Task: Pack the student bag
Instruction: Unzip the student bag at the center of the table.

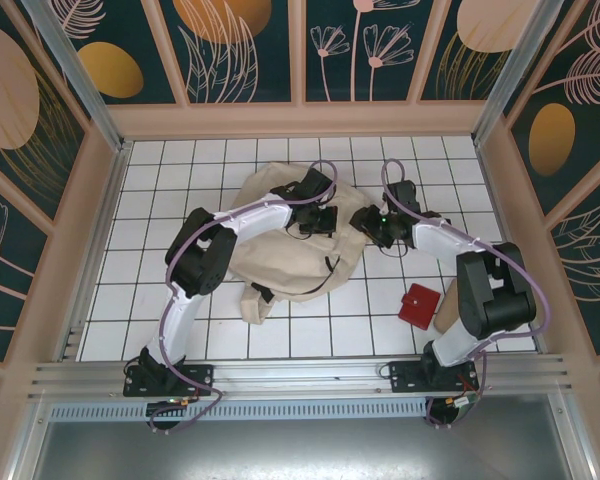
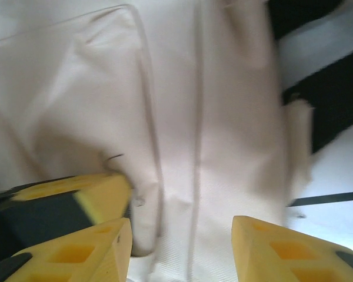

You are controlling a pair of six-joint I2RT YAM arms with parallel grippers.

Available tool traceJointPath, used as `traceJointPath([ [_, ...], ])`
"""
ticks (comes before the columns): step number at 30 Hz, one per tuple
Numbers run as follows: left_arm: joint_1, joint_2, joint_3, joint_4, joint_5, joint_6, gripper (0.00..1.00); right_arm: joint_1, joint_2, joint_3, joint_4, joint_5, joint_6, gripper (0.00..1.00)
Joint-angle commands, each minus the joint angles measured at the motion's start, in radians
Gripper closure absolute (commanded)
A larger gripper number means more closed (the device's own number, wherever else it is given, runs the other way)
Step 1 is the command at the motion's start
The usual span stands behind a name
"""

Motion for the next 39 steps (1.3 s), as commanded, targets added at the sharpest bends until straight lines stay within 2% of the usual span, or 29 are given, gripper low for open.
traceJointPath([
  [1,0.000,-0.060,-0.027,0.007,-0.045,0.012,1.00,0.025,0.019,0.031,0.073,-0.079,0.064,0.51],
  [5,0.000,-0.082,-0.050,0.020,-0.046,0.006,1.00,0.033,0.067,0.055,0.092,-0.075,0.103,0.53],
  [10,0.001,-0.111,-0.078,0.039,-0.042,0.001,1.00,0.049,0.148,0.093,0.071,-0.104,0.102,0.62],
  [17,0.000,-0.158,-0.108,0.064,-0.046,-0.005,1.00,0.060,0.209,0.100,0.120,-0.172,0.109,0.65],
  [19,0.000,-0.163,-0.107,0.064,-0.048,-0.001,1.00,0.061,0.220,0.106,0.117,-0.174,0.101,0.72],
  [22,0.001,-0.171,-0.103,0.060,-0.066,0.006,1.00,0.061,0.227,0.111,0.090,-0.145,0.087,0.88],
  [24,0.001,-0.178,-0.096,0.044,-0.113,0.015,1.00,0.060,0.223,0.113,0.058,-0.102,0.070,0.99],
  [31,0.007,-0.223,-0.029,-0.101,-0.492,0.113,1.00,0.056,0.204,0.100,-0.052,0.032,0.000,1.00],
  [34,0.026,-0.239,-0.024,-0.118,-0.561,0.147,1.00,0.054,0.199,0.092,-0.071,0.065,-0.012,1.00],
  [39,0.081,-0.247,-0.037,-0.115,-0.600,0.174,1.00,0.053,0.189,0.091,-0.085,0.098,-0.018,1.00],
])
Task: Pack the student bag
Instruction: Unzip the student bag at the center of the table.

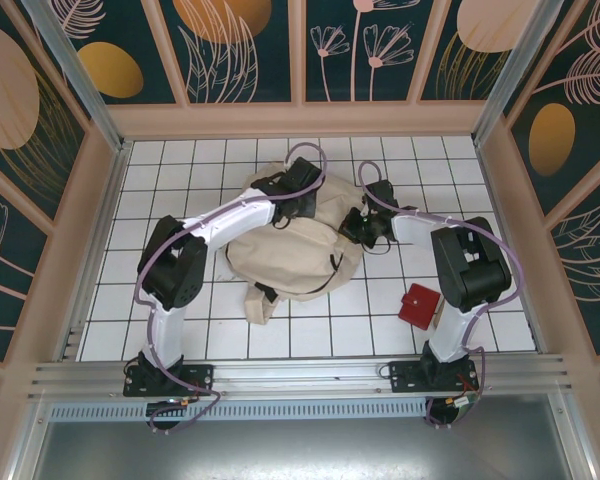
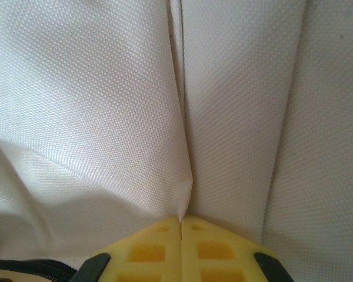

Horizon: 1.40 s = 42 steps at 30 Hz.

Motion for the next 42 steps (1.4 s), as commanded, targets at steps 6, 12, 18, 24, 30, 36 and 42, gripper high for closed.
traceJointPath([
  [6,0.136,-0.066,-0.019,0.006,-0.149,0.057,1.00,-0.022,-0.037,0.012,-0.140,0.156,-0.049,1.00],
  [12,0.166,-0.110,-0.082,0.022,-0.137,0.049,1.00,-0.027,-0.023,0.089,-0.145,0.154,-0.113,1.00],
  [18,0.166,-0.207,-0.185,0.039,-0.129,0.011,1.00,-0.026,0.119,0.327,-0.162,0.090,-0.213,1.00],
  [24,0.166,-0.290,-0.311,0.077,-0.067,-0.022,1.00,0.004,0.221,0.487,-0.213,0.061,-0.274,0.87],
  [30,0.168,-0.292,-0.333,0.081,-0.059,-0.050,1.00,0.014,0.081,0.448,-0.259,0.139,-0.256,0.54],
  [36,0.175,-0.354,-0.323,0.082,-0.122,-0.066,0.34,0.006,-0.203,0.255,-0.313,0.346,-0.238,0.43],
  [42,0.203,-0.478,-0.386,0.141,-0.132,-0.069,0.13,-0.021,-0.454,0.051,-0.434,0.522,-0.187,0.36],
])
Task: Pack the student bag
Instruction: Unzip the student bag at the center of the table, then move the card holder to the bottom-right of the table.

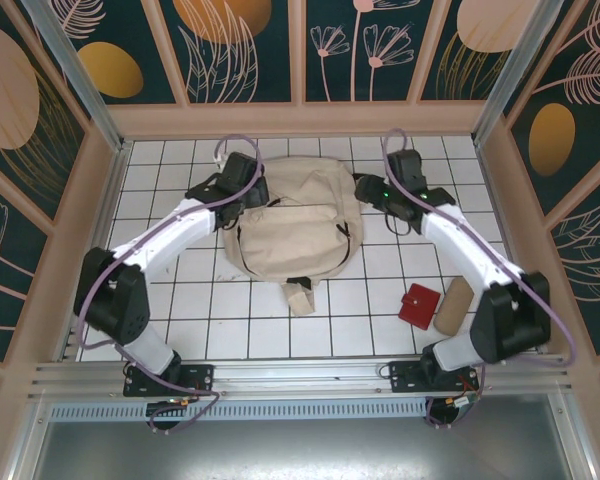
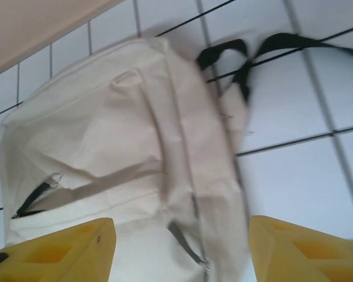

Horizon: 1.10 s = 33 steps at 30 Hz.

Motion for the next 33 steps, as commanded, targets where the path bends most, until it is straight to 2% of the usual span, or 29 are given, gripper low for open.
traceJointPath([
  [1,0.022,-0.088,-0.045,0.057,-0.023,-0.005,0.12,-0.020,-0.090,-0.118,-0.148,0.161,0.056,0.35],
  [5,0.032,-0.139,-0.089,0.099,0.018,-0.002,0.07,-0.069,-0.191,-0.223,-0.244,0.231,0.170,0.30],
  [8,0.034,-0.162,-0.115,0.119,0.041,-0.005,0.06,-0.111,-0.249,-0.314,-0.290,0.230,0.245,0.26],
  [14,0.035,-0.167,-0.141,0.137,0.069,0.002,0.05,-0.198,-0.337,-0.513,-0.273,0.104,0.366,0.22],
  [19,0.035,-0.157,-0.152,0.145,0.105,0.004,0.05,-0.213,-0.348,-0.611,-0.208,0.011,0.398,0.22],
  [22,0.035,-0.151,-0.149,0.151,0.125,0.012,0.04,-0.202,-0.334,-0.640,-0.148,-0.064,0.400,0.23],
  [26,0.035,-0.137,-0.143,0.167,0.163,0.015,0.04,-0.141,-0.282,-0.658,-0.028,-0.172,0.433,0.23],
  [30,0.035,-0.119,-0.130,0.173,0.229,0.016,0.04,-0.035,-0.174,-0.595,0.087,-0.216,0.472,0.23],
  [33,0.035,-0.102,-0.118,0.173,0.301,0.019,0.04,0.018,-0.079,-0.486,0.093,-0.205,0.460,0.24],
])
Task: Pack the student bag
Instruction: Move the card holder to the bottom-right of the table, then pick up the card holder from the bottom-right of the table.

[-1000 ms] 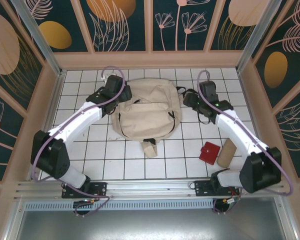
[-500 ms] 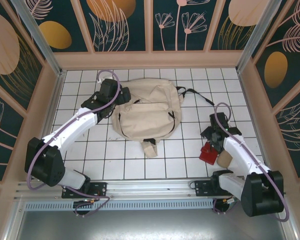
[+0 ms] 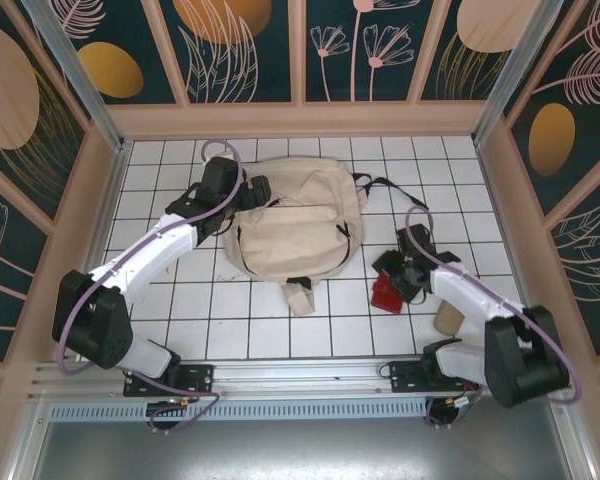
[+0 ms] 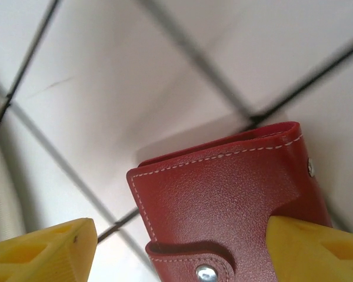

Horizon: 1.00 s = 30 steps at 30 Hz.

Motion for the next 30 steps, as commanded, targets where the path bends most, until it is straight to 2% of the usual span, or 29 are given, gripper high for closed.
traceJointPath([
  [1,0.003,0.027,0.024,0.020,0.113,0.011,0.05,0.049,0.092,0.094,0.066,-0.067,0.016,0.25],
  [5,-0.006,0.049,0.031,0.021,0.228,-0.005,0.05,0.047,0.088,0.200,-0.078,0.077,-0.085,0.25],
  [9,-0.064,0.069,0.035,0.021,0.276,-0.012,0.07,0.037,0.037,0.214,-0.205,0.146,-0.229,0.25],
  [16,-0.162,0.122,0.035,0.103,0.370,-0.092,0.09,-0.043,-0.022,0.048,-0.150,0.005,-0.305,0.31],
  [20,-0.168,0.137,0.053,0.106,0.374,-0.104,0.10,-0.061,-0.004,0.012,-0.084,-0.067,-0.337,0.41],
  [24,-0.168,0.137,0.060,0.102,0.367,-0.107,0.08,-0.072,0.028,0.012,-0.060,-0.064,-0.364,0.48],
  [26,-0.168,0.140,0.058,0.100,0.367,-0.113,0.08,-0.081,0.043,0.010,-0.043,-0.069,-0.380,0.55],
  [30,-0.169,0.147,0.054,0.102,0.370,-0.122,0.07,-0.085,0.075,0.009,-0.009,-0.099,-0.414,0.60],
])
